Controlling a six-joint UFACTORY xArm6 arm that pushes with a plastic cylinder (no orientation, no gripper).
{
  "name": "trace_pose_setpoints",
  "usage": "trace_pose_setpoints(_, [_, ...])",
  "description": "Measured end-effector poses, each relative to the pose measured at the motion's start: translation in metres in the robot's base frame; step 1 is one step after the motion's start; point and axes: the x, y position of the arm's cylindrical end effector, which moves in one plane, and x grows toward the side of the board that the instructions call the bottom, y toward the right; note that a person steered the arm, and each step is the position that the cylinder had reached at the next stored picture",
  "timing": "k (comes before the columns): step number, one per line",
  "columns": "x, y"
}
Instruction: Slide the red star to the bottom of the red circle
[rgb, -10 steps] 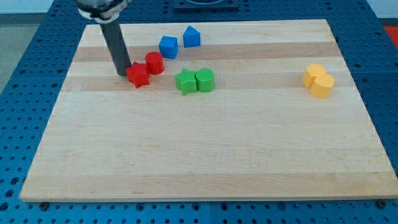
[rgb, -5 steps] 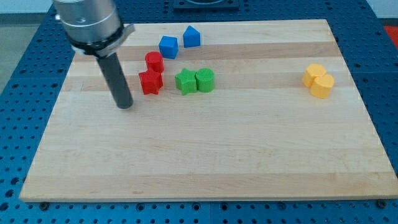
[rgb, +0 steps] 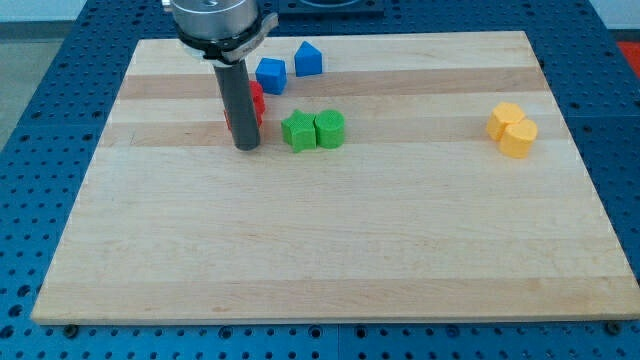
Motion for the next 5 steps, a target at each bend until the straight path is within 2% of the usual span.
trace_pose_setpoints(2, [-0.006, 0.022])
trace_pose_setpoints(4, [-0.051, 0.027])
trace_pose_setpoints(5, [-0.052, 0.027])
